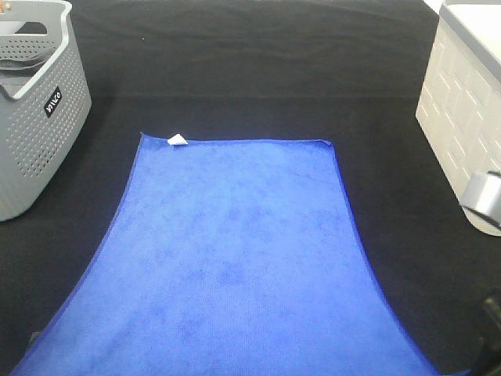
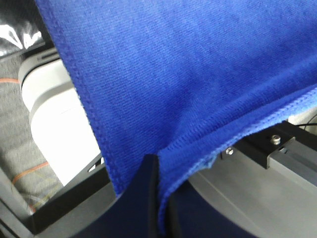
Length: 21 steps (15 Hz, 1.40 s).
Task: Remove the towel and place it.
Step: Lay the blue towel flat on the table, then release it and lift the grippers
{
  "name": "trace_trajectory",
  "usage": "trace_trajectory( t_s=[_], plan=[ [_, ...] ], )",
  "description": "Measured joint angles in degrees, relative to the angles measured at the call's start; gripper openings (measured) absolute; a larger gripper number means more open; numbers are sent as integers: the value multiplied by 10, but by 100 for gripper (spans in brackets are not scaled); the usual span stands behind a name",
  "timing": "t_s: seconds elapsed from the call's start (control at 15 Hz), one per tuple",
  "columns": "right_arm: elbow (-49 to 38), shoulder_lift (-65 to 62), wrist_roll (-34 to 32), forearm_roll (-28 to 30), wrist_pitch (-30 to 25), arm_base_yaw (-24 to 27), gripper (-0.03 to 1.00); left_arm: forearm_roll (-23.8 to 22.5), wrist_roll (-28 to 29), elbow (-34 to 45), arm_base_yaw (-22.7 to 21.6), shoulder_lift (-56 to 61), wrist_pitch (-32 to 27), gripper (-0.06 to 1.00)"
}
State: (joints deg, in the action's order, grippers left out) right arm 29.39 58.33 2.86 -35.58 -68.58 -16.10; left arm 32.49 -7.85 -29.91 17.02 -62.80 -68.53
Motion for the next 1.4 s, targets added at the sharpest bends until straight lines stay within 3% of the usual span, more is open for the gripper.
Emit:
trace_trajectory(
  t_s=[0.73, 1.4],
  plan=[
    [-1, 273, 132, 1, 44, 1, 3, -2, -23, -19, 0, -180, 18, 0],
    [1, 398, 176, -1, 81, 1, 3, -7, -72, -60, 17, -362, 35, 0]
  ],
)
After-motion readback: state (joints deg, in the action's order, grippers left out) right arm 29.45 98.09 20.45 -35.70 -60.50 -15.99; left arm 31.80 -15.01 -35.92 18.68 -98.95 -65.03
